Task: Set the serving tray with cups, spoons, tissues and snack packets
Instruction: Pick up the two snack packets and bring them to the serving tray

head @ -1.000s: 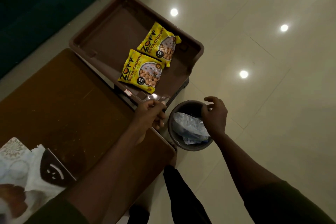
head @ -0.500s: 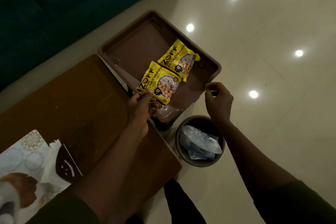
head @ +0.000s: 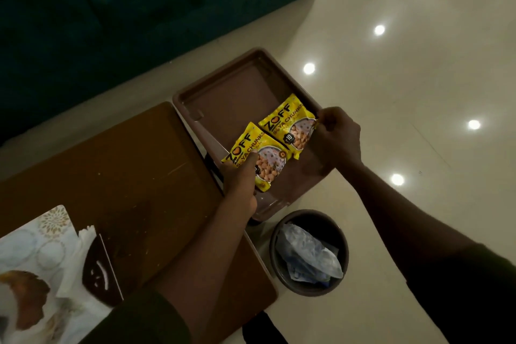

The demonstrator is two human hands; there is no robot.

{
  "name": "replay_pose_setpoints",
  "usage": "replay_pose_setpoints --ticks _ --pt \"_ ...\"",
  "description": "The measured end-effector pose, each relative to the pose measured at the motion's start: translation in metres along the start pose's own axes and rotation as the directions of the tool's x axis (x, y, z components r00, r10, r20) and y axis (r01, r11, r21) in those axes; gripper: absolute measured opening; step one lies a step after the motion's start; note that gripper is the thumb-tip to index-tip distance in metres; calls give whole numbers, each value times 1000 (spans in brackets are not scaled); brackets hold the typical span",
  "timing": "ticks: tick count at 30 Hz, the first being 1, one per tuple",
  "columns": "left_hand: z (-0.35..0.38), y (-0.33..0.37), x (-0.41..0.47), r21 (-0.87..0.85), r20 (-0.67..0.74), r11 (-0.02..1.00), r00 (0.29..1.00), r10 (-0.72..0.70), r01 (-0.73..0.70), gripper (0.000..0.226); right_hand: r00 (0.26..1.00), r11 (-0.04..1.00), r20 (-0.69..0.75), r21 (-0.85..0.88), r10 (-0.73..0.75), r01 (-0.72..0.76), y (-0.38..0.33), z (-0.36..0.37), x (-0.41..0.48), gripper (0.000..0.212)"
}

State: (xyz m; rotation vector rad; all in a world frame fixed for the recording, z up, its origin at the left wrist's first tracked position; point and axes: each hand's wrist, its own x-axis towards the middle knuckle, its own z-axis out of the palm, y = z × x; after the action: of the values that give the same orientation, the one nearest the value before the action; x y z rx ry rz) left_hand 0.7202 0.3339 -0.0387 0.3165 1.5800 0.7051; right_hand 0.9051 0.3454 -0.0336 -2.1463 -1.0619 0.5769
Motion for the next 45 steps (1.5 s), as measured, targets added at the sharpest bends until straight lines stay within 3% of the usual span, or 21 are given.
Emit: replay_pose_setpoints --ticks 4,6,9,15,17,19,22,26,31,40,45 --pt "12 1 9 -27 -106 999 994 -38 35 66 983 993 169 -87 -69 84 -4 7 24 34" --pt "18 -1 13 -50 -75 997 995 -59 55 64 964 978 260 -178 -59 108 -2 11 35 43" --pt "26 -4 17 -60 -85 993 991 -102 97 78 931 954 366 -279 -2 112 -1 17 45 51" --pt "34 1 27 59 -229 995 971 -69 85 92 903 922 426 -370 57 116 -6 27 52 67" --pt "36 3 30 100 -219 992 974 -54 78 91 897 906 429 -413 102 94 -10 28 54 82" --pt "38 4 30 154 -182 987 983 -13 42 92 895 887 418 -458 154 61 -14 28 51 84" --pt "38 -3 28 206 -110 977 991 81 -57 89 876 913 420 -405 238 -54 -16 29 44 64" --pt "30 -5 21 229 -77 959 979 186 -165 64 863 950 440 -285 247 -127 -17 24 33 47" --pt "-1 11 16 188 -49 930 943 329 -315 53 964 975 147 -47 221 -216 -42 20 22 40" --pt "-103 49 -15 -65 -14 944 946 324 -324 62 996 993 70 100 49 -56 -123 55 -31 38" --pt "-185 64 -36 -171 -56 934 950 307 -312 51 991 968 131 241 34 -65 -186 91 -73 46"
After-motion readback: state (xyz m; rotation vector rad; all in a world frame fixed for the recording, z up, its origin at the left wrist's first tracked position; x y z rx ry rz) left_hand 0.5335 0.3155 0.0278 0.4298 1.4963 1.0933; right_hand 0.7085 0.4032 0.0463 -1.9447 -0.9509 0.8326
